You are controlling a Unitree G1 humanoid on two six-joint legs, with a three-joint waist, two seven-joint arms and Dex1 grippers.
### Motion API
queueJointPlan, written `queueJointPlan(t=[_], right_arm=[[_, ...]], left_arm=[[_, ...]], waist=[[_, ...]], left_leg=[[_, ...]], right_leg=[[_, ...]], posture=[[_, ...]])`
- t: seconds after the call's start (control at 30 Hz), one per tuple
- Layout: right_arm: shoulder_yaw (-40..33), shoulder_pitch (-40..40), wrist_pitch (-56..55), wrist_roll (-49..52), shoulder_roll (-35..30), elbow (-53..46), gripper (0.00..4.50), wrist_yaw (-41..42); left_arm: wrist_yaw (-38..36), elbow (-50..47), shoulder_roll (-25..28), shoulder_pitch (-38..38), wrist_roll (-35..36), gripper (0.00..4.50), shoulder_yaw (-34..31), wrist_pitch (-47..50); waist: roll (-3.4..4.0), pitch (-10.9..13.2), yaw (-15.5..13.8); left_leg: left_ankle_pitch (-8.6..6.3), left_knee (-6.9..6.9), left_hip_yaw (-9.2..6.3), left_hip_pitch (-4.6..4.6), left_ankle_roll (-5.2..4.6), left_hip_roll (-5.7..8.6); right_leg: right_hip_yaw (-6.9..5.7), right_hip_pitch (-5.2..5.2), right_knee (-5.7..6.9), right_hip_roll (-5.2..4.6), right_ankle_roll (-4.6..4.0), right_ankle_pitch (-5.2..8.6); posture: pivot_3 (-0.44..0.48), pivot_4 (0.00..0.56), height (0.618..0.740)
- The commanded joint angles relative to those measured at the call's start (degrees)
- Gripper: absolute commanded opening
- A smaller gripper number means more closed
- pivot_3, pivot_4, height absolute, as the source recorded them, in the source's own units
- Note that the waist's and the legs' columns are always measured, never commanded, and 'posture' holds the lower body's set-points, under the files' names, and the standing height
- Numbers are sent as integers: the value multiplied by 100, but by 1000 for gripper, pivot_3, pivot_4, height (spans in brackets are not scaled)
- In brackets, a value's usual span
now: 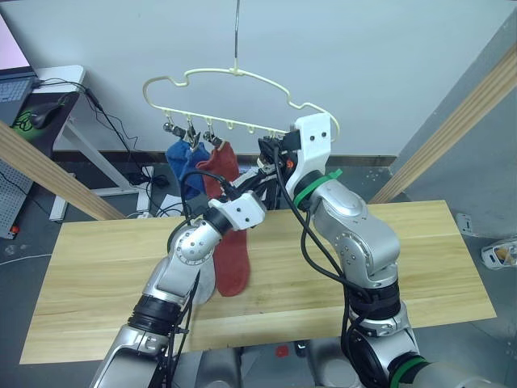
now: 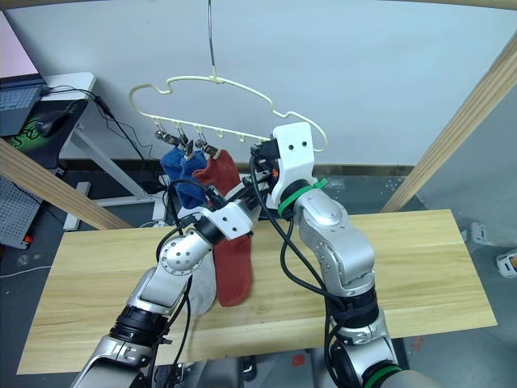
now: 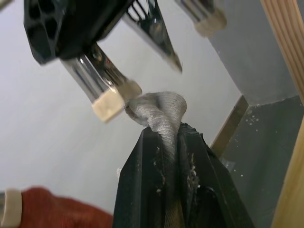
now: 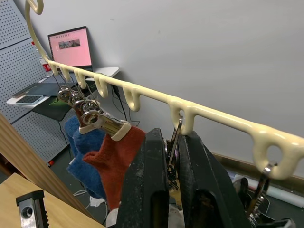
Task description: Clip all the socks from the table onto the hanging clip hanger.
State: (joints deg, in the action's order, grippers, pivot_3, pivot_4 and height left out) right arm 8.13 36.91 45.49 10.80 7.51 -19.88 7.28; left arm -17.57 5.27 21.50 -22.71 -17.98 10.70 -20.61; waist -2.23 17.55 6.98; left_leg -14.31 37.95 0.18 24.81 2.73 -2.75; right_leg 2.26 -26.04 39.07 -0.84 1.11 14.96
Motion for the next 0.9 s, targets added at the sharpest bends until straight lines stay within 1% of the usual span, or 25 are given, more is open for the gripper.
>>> queueJointPlan(t=[0.03, 0.37, 0.9], right_arm=[[119, 174, -165, 87, 65, -476, 0, 18], [251, 166, -303, -93, -98, -429, 0, 17], [330, 129, -332, -169, -150, -393, 0, 2]], left_arm=[[85, -30, -19, -64, -29, 55, 19, -156], [255, 84, 23, -115, -80, 46, -57, -258], [267, 105, 60, -187, -346, 43, 85, -409]], waist=[[0, 0, 4], [0, 0, 22], [-1, -2, 100]], left_leg=[[0, 0, 0, 0, 0, 0], [1, 2, -1, 0, -1, 0], [3, 5, -2, 0, -3, 1]], right_leg=[[0, 0, 0, 0, 0, 0], [-1, 0, 3, 0, 0, 0], [-2, 1, 12, -1, 0, -1]], posture=[[-210, 296, 736], [-210, 296, 736], [-203, 291, 736]])
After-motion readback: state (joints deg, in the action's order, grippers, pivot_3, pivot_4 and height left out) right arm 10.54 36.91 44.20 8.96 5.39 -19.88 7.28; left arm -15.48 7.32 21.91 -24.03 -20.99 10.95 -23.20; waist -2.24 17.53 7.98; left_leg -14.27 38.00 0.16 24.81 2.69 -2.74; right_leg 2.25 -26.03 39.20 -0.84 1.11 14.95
